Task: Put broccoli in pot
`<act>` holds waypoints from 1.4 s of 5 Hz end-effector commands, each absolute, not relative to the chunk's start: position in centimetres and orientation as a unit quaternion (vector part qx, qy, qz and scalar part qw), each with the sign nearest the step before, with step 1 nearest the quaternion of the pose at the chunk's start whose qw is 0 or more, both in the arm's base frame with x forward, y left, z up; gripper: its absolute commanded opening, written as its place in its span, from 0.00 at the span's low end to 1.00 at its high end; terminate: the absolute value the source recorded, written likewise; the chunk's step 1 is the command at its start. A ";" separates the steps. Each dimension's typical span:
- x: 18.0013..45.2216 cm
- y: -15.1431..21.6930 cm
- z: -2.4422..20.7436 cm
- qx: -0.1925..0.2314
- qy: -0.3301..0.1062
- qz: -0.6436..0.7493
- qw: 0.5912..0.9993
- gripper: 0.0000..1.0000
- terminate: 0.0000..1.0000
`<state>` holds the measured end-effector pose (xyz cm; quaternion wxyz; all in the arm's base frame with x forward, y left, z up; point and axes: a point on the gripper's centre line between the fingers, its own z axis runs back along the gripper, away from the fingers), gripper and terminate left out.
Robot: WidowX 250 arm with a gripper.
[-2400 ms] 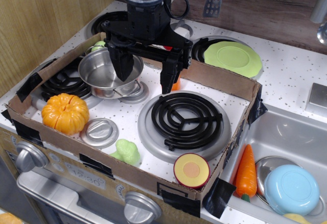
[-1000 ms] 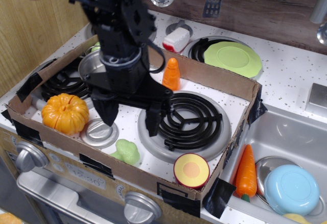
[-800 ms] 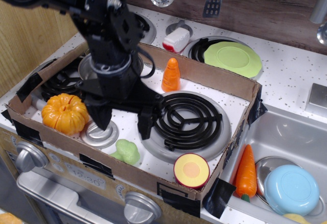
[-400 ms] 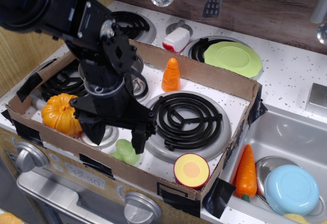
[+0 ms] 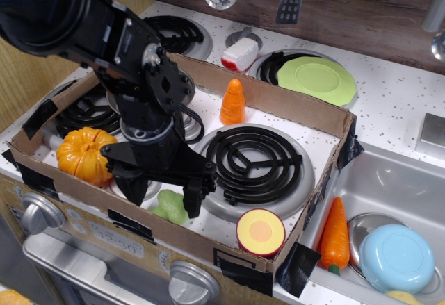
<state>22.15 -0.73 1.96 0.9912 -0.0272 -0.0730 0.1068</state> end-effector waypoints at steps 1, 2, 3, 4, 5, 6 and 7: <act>22.9 -1.6 1.0 -0.044 -0.089 0.108 0.989 1.00 0.00; 23.1 -1.7 0.1 -0.051 -0.091 0.106 0.989 1.00 0.00; 23.3 -1.6 0.0 -0.053 -0.092 0.107 0.989 0.00 0.00; 23.7 -1.6 0.6 -0.046 -0.092 0.109 0.989 0.00 0.00; 24.1 -1.4 1.4 -0.037 -0.095 0.111 0.989 0.00 0.00; 24.1 -1.4 2.0 -0.031 -0.094 0.108 0.989 0.00 0.00; 24.2 -1.1 3.7 -0.022 -0.098 0.116 0.988 0.00 0.00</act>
